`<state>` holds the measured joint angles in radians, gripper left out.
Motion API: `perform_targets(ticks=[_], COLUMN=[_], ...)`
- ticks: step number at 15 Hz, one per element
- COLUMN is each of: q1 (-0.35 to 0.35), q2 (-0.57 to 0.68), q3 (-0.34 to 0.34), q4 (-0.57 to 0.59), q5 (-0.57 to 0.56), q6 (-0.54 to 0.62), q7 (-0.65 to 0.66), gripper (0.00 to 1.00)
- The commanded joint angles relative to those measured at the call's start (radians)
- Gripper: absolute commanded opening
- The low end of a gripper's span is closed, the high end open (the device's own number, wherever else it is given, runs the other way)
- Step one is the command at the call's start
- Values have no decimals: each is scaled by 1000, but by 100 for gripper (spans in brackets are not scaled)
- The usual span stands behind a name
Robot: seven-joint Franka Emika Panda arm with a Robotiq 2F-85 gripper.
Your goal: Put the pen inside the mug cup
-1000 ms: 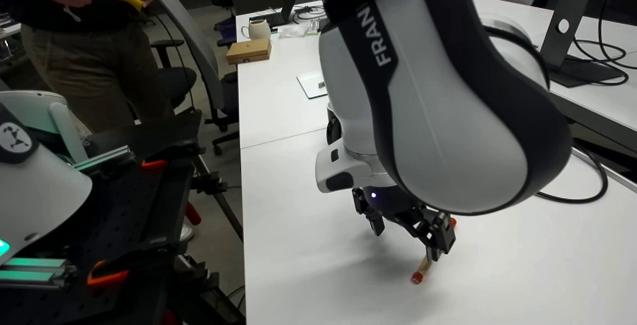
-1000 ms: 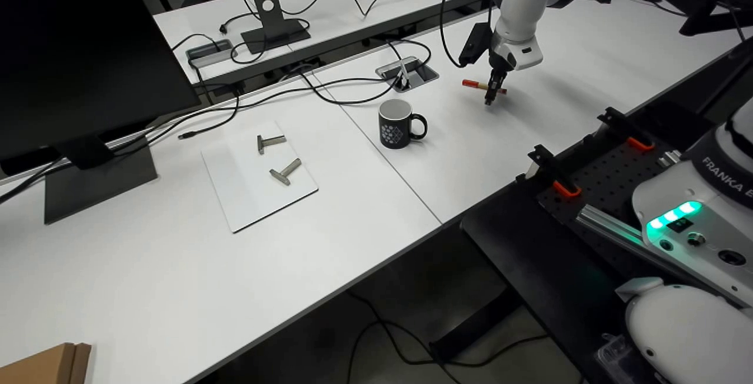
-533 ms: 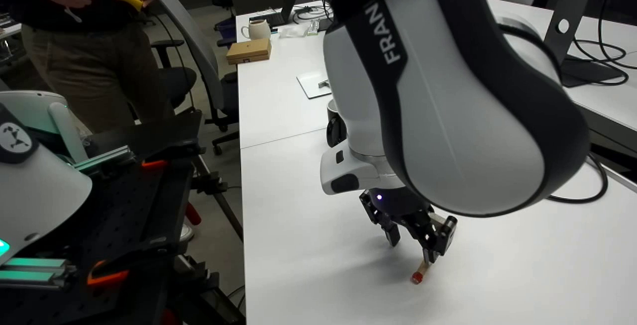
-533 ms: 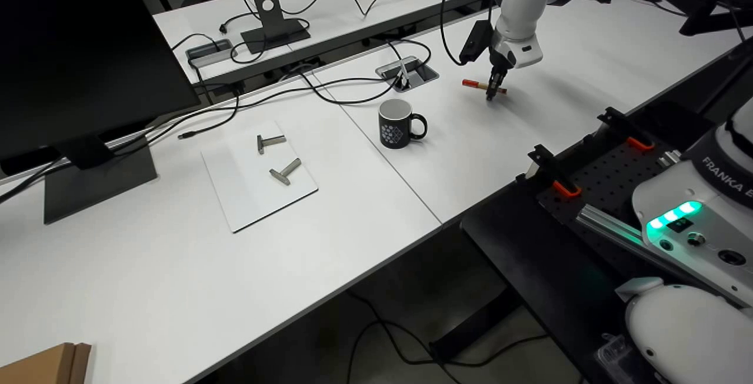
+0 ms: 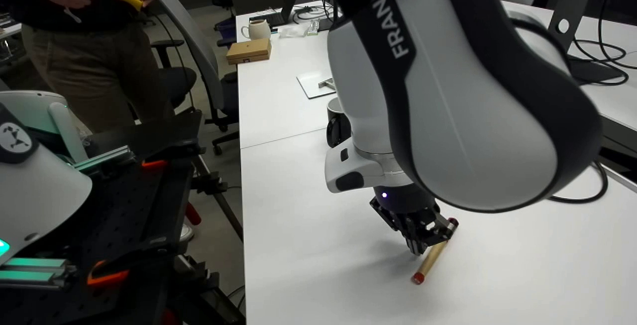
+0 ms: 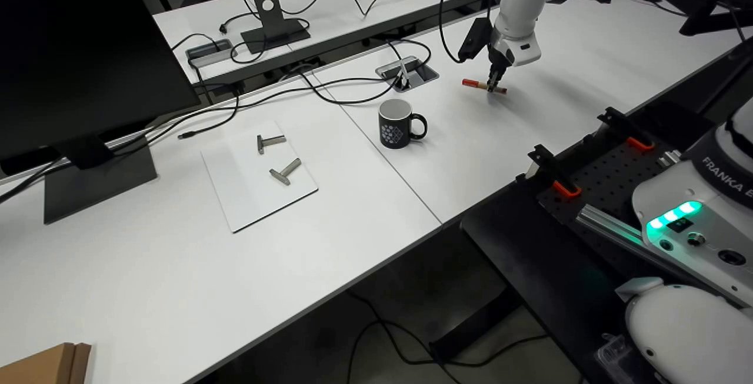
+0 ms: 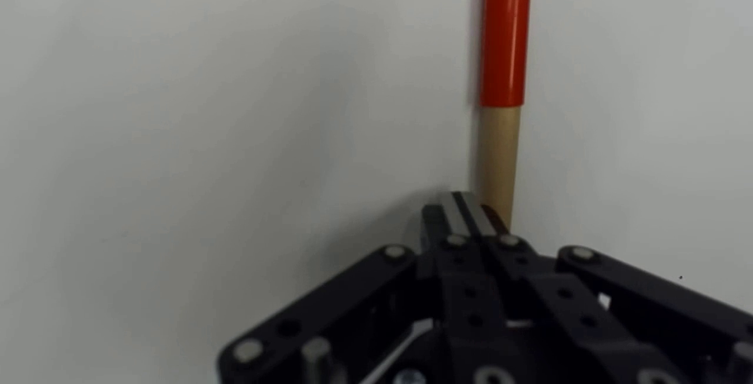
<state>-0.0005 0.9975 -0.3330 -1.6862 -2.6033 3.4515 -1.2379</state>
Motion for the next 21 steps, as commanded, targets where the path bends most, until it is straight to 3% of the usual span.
perform_targets(ticks=[1, 7, 8, 10, 18, 21], q1=[9, 10, 14, 16, 9, 15], q2=[24, 0, -6, -10, 0, 11], q3=[-10, -17, -24, -32, -32, -36], q4=[33, 28, 23, 22, 2, -6], q5=[0, 0, 0, 0, 0, 0], q6=[12, 12, 11, 11, 8, 4], q7=[22, 16, 23, 20, 13, 25], gripper=[0, 0, 26, 34, 95, 100])
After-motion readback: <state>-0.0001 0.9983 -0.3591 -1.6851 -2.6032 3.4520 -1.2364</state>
